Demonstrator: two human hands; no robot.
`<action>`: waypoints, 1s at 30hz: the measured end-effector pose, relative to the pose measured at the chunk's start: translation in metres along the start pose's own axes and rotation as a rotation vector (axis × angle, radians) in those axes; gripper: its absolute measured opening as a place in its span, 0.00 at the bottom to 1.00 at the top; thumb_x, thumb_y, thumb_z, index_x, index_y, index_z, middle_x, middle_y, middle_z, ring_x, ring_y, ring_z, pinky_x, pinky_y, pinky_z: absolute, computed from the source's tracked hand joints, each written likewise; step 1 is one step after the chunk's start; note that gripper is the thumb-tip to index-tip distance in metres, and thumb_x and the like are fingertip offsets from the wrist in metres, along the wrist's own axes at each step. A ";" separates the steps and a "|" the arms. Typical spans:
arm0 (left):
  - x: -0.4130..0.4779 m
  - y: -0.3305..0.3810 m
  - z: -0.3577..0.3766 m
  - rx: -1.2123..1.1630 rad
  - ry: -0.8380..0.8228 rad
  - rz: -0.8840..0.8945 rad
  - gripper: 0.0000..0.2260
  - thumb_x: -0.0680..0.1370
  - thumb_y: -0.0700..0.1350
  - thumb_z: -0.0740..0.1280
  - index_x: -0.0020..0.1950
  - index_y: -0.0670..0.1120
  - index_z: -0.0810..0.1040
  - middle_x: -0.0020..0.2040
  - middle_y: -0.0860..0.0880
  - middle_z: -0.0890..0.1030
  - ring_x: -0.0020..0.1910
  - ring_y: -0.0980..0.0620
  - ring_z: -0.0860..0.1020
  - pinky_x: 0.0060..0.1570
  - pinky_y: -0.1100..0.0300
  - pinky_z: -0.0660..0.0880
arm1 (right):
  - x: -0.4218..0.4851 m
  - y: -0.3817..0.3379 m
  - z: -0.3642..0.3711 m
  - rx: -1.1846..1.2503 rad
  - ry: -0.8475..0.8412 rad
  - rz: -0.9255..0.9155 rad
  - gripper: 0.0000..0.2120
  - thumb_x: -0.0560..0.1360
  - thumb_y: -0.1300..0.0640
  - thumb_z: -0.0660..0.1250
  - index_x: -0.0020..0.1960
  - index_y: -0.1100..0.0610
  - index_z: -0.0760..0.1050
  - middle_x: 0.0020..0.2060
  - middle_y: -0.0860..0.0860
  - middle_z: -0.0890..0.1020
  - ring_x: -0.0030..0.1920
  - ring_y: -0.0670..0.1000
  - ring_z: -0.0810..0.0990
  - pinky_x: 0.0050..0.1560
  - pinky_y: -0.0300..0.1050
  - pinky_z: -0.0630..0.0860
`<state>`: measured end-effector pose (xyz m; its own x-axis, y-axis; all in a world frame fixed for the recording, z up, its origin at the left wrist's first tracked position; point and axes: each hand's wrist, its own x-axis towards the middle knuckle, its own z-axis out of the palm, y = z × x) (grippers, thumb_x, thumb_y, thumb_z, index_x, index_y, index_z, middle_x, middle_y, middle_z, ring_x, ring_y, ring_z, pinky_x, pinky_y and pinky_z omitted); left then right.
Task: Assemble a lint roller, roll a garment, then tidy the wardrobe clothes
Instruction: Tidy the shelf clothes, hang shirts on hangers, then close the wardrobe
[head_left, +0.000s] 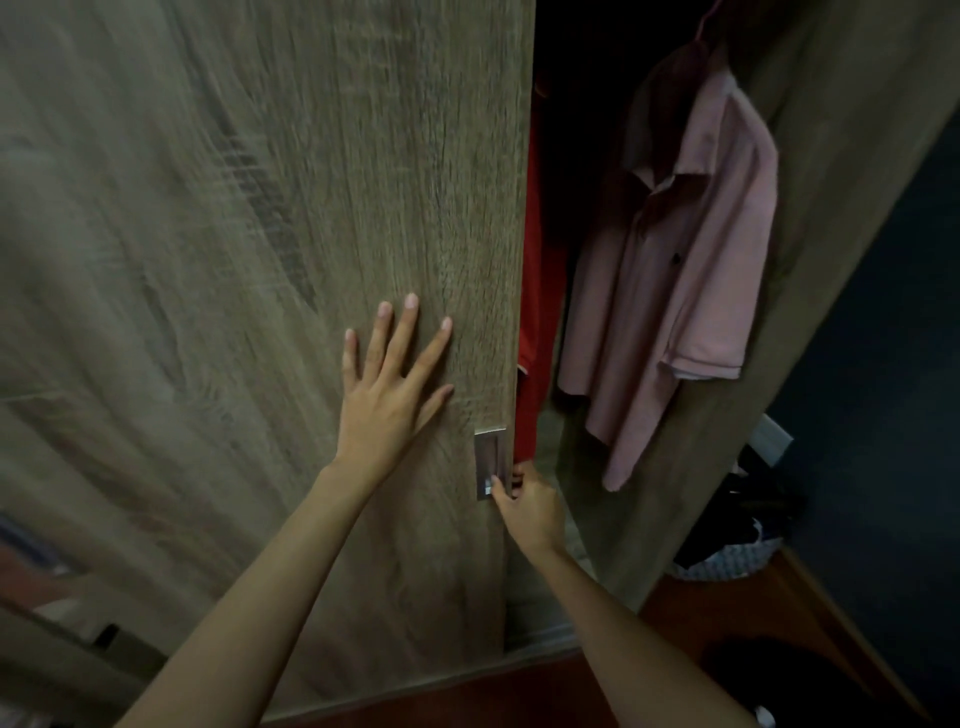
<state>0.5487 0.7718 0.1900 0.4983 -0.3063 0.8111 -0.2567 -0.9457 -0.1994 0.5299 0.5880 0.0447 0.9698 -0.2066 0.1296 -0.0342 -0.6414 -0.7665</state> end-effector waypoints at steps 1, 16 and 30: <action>0.002 0.007 0.003 0.007 -0.002 0.007 0.31 0.80 0.58 0.63 0.79 0.53 0.56 0.81 0.51 0.38 0.80 0.49 0.40 0.76 0.44 0.41 | 0.004 0.008 -0.008 0.003 0.004 -0.001 0.14 0.74 0.46 0.68 0.52 0.55 0.74 0.42 0.50 0.82 0.42 0.51 0.81 0.38 0.43 0.75; 0.042 0.117 0.046 0.014 0.021 0.067 0.31 0.79 0.61 0.63 0.79 0.57 0.56 0.81 0.51 0.40 0.80 0.49 0.42 0.75 0.43 0.45 | 0.057 0.112 -0.118 -0.041 0.110 0.008 0.10 0.76 0.53 0.67 0.46 0.60 0.73 0.38 0.54 0.80 0.36 0.51 0.77 0.30 0.39 0.64; 0.075 0.191 0.071 -0.039 0.018 0.064 0.31 0.79 0.61 0.63 0.79 0.57 0.57 0.81 0.53 0.37 0.80 0.50 0.39 0.75 0.45 0.41 | 0.081 0.155 -0.170 -0.129 0.253 0.100 0.12 0.76 0.46 0.65 0.48 0.56 0.73 0.44 0.51 0.82 0.43 0.54 0.81 0.38 0.49 0.78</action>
<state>0.5955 0.5607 0.1738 0.4652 -0.3633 0.8072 -0.3199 -0.9193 -0.2294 0.5624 0.3467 0.0436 0.8695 -0.4408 0.2227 -0.1727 -0.6938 -0.6992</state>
